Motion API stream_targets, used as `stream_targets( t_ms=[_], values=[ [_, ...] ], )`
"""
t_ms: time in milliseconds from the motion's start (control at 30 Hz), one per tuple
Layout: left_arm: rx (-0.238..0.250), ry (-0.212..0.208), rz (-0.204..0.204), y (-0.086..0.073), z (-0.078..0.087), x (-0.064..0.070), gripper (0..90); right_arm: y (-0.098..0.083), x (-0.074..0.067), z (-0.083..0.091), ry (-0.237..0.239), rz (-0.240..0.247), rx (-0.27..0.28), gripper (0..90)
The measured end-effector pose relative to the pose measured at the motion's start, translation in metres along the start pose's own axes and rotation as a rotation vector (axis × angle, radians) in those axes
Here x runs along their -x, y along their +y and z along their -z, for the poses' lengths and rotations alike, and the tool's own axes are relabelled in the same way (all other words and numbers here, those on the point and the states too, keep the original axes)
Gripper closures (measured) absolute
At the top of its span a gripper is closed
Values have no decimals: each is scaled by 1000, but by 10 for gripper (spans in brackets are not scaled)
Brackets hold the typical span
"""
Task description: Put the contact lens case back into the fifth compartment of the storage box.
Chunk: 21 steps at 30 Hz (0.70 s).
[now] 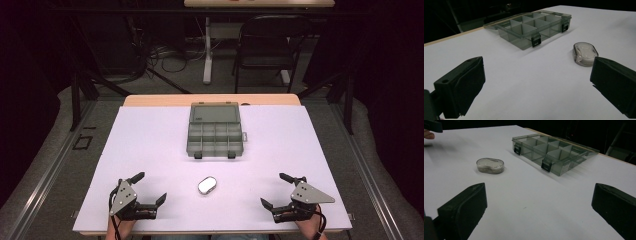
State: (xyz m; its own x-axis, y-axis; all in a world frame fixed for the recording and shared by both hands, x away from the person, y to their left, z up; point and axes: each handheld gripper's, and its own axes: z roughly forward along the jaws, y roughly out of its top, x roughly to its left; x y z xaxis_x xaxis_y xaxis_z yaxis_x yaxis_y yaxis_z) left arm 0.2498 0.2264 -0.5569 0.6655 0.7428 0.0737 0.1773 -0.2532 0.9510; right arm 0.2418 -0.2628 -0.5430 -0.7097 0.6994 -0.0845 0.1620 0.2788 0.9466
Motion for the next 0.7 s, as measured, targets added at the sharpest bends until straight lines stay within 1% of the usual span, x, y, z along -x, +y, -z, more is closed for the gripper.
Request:
stream_targets(
  t_ms=[67,233,367,700],
  values=[
    [6,4,-5,1,1,1,0,0,0,0,-1,1,0,0],
    [8,-4,6,3,-1,2,0,0,1,-1,2,3,-3,0],
    [11,-5,2,6,-3,3,0,0,1,-2,3,3,-7,0],
    [4,-14,-7,12,-16,10,0,-1,1,-3,9,-2,-18,0]
  ],
)
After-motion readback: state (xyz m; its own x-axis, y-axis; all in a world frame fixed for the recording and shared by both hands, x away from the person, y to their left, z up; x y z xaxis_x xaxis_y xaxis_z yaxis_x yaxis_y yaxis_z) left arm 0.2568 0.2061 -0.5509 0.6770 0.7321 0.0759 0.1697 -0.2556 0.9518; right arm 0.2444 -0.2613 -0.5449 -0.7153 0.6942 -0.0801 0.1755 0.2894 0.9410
